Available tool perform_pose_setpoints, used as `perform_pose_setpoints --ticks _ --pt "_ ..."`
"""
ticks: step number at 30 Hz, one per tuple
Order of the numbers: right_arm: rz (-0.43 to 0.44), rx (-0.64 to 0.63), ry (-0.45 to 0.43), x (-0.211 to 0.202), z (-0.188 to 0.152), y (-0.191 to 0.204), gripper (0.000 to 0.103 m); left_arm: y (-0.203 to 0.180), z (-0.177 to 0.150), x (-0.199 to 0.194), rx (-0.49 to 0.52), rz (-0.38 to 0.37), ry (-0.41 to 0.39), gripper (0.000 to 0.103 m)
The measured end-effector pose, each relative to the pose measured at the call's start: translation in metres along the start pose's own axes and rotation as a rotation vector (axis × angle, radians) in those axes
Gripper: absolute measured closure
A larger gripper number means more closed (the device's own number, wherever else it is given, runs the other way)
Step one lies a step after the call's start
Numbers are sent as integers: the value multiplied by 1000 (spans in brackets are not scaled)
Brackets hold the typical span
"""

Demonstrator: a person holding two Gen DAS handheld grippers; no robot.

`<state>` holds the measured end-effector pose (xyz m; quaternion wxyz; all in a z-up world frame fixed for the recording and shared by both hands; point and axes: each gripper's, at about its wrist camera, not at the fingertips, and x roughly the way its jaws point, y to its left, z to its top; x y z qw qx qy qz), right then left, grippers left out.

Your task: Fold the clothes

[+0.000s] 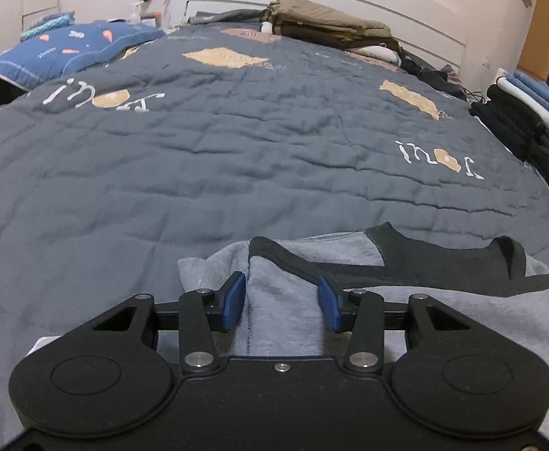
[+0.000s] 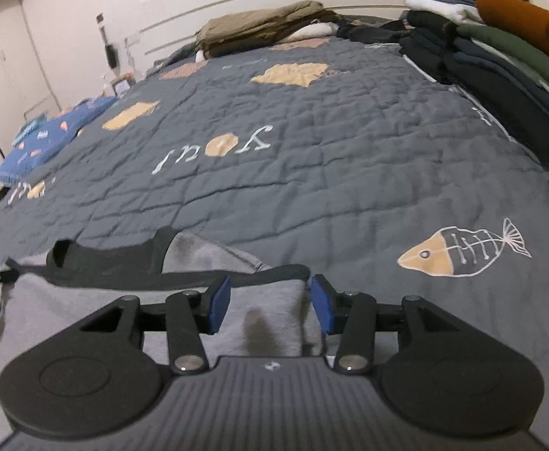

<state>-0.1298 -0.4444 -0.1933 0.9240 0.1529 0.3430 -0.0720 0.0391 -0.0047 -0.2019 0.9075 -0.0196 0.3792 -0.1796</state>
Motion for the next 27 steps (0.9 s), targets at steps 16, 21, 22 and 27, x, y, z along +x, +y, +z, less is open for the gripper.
perform_pose_setpoints --ticks 16,21,22,27 --pt "8 59 29 35 -10 1 55 -3 -3 3 26 -3 12 75" --pt "39 100 9 40 -8 -2 65 -3 -2 3 28 0 6 91" --pt "50 111 -4 39 -7 -2 75 -2 -2 2 28 4 2 94" --pt "96 149 -39 34 1 3 98 2 7 -12 2 4 -54 98"
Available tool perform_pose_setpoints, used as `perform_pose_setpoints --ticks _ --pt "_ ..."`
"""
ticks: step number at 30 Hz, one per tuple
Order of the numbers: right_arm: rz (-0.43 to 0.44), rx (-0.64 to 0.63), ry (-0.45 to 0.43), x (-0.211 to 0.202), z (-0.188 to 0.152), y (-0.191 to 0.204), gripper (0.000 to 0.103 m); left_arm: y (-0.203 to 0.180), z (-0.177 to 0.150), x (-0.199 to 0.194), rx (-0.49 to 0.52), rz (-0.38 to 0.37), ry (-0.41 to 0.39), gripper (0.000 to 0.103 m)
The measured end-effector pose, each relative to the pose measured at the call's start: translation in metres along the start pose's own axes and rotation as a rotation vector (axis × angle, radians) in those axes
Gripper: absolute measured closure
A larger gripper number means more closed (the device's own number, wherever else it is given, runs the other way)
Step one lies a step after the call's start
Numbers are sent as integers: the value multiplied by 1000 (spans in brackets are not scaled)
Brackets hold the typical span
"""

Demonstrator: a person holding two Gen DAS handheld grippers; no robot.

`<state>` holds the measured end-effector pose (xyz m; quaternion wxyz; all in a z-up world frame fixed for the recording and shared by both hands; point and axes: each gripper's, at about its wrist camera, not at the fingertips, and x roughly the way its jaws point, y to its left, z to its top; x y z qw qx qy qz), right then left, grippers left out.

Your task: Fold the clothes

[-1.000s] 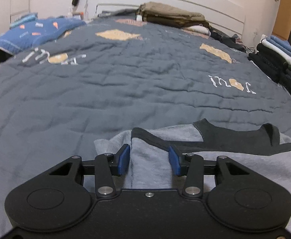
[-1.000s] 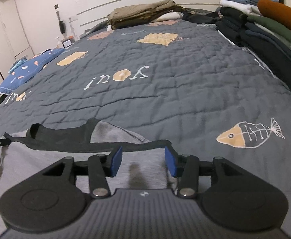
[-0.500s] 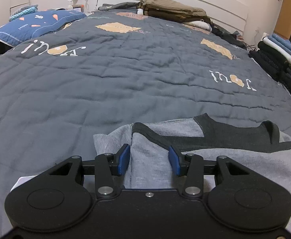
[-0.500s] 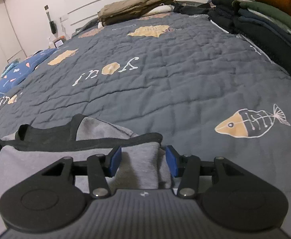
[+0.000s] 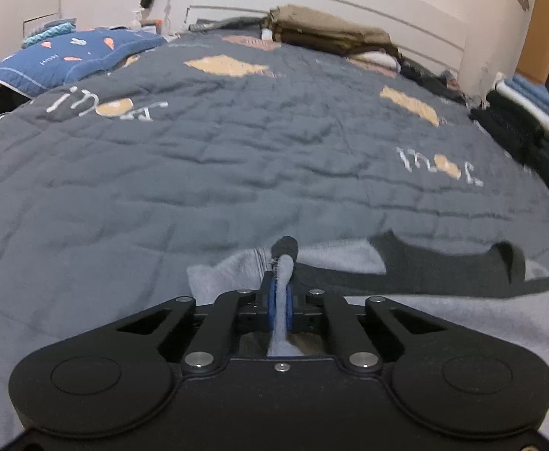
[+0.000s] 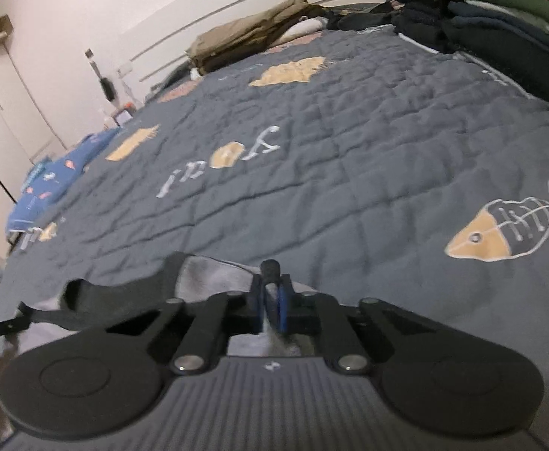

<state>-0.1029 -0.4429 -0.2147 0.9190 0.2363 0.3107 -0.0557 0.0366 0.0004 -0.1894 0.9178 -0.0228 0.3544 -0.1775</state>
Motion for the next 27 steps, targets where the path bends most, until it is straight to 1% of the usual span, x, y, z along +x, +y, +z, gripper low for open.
perform_pose_setpoints --ticks 5,8,11,13,15,18,22,25,26,27 --pt "62 79 -97 -17 16 0 98 3 15 -17 -7 -6 -70 99" --pt "89 107 -143 -21 26 1 99 4 26 -23 -3 -1 -110 99" --pt "103 119 -171 -18 40 3 99 6 39 -26 3 11 -147 99" --pt "105 122 -180 -14 45 4 99 8 46 -23 4 17 -158 99" --pt "93 116 -180 -7 47 3 99 11 50 -15 3 18 -147 99" --pt "62 116 -142 12 45 -3 99 11 49 6 17 25 -112 99" --pt "15 84 -103 37 41 -9 99 10 42 27 45 44 -75 99" --pt "11 33 -78 51 38 -6 98 13 35 35 51 59 -42 99" --pt "9 4 -71 55 36 -4 96 15 33 37 52 63 -31 98" --pt "2 -12 -67 56 35 -3 94 16 31 40 53 68 -20 93"
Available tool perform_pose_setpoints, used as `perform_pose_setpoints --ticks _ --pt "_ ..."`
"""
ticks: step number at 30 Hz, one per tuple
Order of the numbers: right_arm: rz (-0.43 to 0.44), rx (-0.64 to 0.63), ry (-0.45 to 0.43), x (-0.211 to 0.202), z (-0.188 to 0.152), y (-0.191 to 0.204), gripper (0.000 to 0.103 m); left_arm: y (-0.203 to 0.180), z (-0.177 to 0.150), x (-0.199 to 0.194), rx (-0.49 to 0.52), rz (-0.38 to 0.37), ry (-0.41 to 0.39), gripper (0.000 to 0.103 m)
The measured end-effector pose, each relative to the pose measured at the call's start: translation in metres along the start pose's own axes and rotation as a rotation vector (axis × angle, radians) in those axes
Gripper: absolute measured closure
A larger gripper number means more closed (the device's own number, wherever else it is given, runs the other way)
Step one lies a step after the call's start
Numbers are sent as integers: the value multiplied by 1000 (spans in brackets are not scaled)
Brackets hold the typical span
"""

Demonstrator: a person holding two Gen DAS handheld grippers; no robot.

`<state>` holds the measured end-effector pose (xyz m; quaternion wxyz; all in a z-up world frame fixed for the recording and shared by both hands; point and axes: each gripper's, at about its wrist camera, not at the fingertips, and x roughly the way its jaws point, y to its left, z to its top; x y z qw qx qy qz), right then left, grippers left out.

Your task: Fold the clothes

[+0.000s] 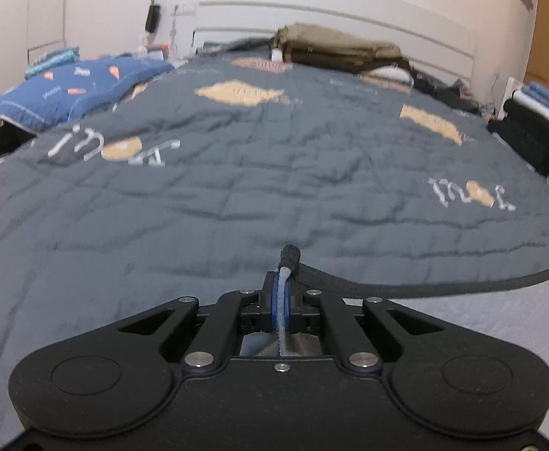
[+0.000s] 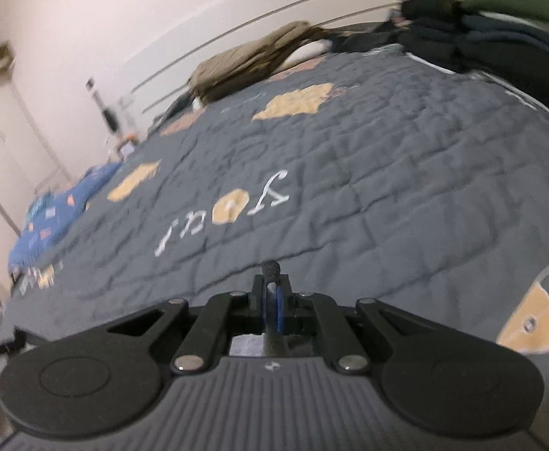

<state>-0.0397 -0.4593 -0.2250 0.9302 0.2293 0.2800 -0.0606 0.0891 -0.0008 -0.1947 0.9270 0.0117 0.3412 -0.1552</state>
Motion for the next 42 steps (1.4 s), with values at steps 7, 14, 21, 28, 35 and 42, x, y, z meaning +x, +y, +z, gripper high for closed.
perform_pose_setpoints --ticks 7,14,21,28,35,42 --pt "-52 -53 -21 -28 2 8 63 22 2 -38 -65 55 -56 69" --pt "-47 -71 -40 -77 -7 30 56 23 -15 -89 -119 -23 -45 69" --pt "-19 -52 -47 -119 -38 56 55 14 -63 -121 -98 -40 26 62" --pt "-39 -17 -42 -142 -66 67 54 30 -96 -135 -163 -88 110 62" --pt "-44 20 -42 -149 -80 72 50 30 -112 -142 -200 -191 150 83" --pt "-56 6 -24 -146 -84 74 50 41 -116 -158 -253 -156 151 100"
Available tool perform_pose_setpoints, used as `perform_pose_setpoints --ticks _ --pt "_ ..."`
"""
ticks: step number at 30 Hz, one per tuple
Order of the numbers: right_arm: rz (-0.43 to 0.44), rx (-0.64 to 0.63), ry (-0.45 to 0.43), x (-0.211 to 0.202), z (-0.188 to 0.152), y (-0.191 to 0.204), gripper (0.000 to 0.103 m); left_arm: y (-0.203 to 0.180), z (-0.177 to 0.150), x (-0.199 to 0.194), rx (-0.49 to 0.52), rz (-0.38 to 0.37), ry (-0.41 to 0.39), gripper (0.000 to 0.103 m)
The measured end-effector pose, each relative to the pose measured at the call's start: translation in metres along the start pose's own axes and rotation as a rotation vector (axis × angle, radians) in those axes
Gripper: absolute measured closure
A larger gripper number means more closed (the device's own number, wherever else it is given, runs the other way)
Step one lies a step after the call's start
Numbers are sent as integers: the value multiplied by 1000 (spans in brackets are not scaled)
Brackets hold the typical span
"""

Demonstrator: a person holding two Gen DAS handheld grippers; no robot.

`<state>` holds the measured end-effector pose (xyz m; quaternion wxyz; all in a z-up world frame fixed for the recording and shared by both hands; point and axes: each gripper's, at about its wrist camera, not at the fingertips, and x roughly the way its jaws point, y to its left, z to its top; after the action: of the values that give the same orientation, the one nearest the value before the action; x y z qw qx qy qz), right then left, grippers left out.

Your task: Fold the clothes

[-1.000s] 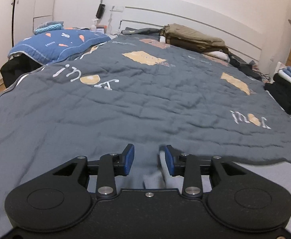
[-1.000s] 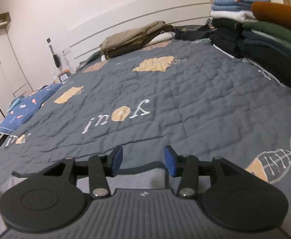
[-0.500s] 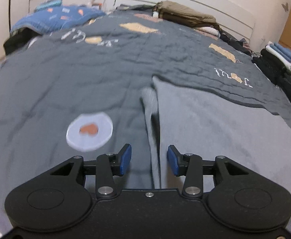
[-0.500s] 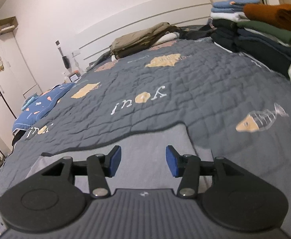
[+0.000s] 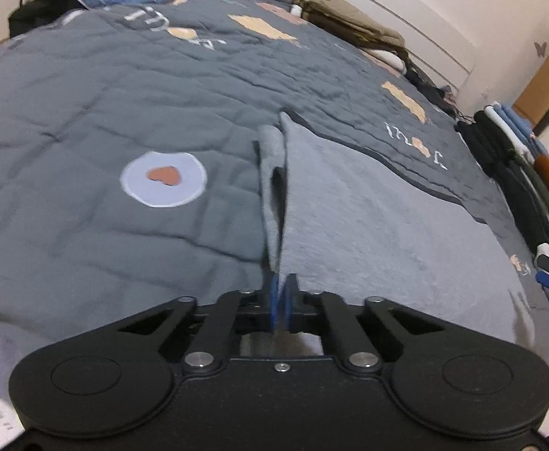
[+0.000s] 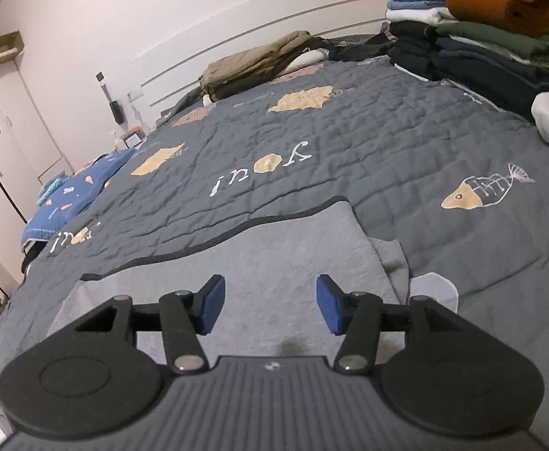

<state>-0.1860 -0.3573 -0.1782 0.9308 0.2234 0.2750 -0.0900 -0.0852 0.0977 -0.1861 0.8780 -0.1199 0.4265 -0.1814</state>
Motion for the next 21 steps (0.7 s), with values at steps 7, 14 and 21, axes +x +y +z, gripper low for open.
perform_pose_setpoints --ticks 7,14,21 --pt "-46 -37 67 6 -3 -5 50 -12 -8 -7 81 50 0 100" --pt "-26 -28 101 -14 -6 -21 50 -2 -7 -23 16 73 -50 97" --pt "28 229 123 -48 -30 -50 49 -21 -24 -40 0 -1 -89 59"
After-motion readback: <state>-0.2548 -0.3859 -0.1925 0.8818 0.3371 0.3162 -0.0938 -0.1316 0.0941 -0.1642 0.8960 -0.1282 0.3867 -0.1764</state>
